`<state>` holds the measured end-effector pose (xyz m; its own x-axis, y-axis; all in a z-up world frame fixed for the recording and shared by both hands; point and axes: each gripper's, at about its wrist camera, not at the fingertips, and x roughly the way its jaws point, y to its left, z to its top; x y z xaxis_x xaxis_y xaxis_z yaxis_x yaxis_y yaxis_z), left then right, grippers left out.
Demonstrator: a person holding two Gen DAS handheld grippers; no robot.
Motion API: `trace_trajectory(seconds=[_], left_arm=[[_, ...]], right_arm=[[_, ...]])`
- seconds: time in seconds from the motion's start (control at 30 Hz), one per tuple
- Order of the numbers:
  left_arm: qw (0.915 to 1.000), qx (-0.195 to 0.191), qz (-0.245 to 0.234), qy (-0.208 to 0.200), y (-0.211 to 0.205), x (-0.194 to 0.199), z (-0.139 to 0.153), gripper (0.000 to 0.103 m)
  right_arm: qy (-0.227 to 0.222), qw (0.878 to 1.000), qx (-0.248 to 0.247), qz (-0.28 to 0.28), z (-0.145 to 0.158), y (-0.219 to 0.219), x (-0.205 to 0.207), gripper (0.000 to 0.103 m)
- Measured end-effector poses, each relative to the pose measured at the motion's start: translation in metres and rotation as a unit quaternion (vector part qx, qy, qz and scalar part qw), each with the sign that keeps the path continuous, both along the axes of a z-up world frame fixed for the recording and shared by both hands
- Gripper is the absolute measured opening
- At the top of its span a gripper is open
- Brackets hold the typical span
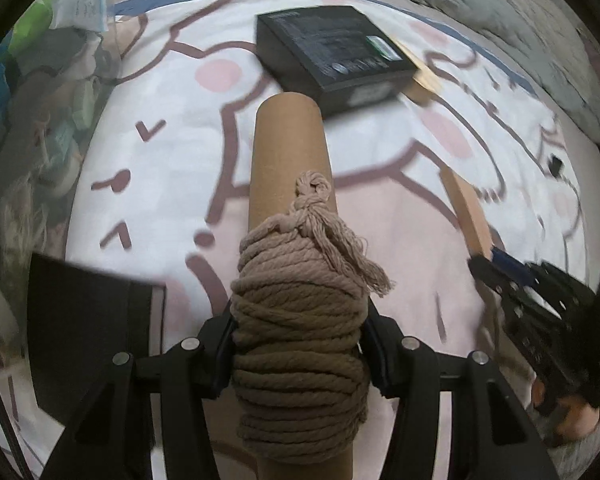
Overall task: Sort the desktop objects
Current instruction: 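Lift the tube with the left gripper while right lifts the wooden slat, then carry the rope-wrapped tube with the left gripper while right carries the wooden slat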
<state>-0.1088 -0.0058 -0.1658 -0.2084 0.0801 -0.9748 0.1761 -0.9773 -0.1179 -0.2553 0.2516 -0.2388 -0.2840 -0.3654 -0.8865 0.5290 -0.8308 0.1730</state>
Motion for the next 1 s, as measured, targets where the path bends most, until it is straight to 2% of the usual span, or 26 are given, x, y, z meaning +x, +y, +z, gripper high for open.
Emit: trace_trajectory(seconds=[0.13, 0.27, 0.3, 0.5, 0.73, 1.0], left_arm=[[0.9994, 0.014, -0.032, -0.003, 0.016, 0.014, 0.004, 0.053], [0.9978, 0.026, -0.06, -0.01, 0.044, 0.007, -0.007, 0.053], [0.9972, 0.027, -0.068, -0.013, 0.057, -0.002, -0.014, 0.053], [0.9931, 0.021, -0.114, -0.017, 0.079, 0.021, -0.026, 0.053], [0.99, 0.033, -0.136, -0.016, 0.069, 0.05, -0.031, 0.053], [0.9871, 0.053, -0.145, -0.045, 0.056, 0.067, -0.046, 0.053]], right_arm=[[-0.006, 1.0, -0.003, 0.012, 0.001, 0.009, 0.015, 0.02], [-0.008, 1.0, -0.004, 0.016, 0.005, 0.022, 0.038, 0.02], [-0.008, 1.0, -0.004, 0.019, 0.006, 0.024, 0.045, 0.02], [-0.025, 0.999, -0.003, 0.031, 0.014, 0.041, 0.079, 0.02], [-0.045, 0.998, 0.019, 0.028, 0.018, 0.057, 0.11, 0.019], [-0.079, 0.995, 0.031, 0.045, 0.02, 0.051, 0.156, 0.019]])
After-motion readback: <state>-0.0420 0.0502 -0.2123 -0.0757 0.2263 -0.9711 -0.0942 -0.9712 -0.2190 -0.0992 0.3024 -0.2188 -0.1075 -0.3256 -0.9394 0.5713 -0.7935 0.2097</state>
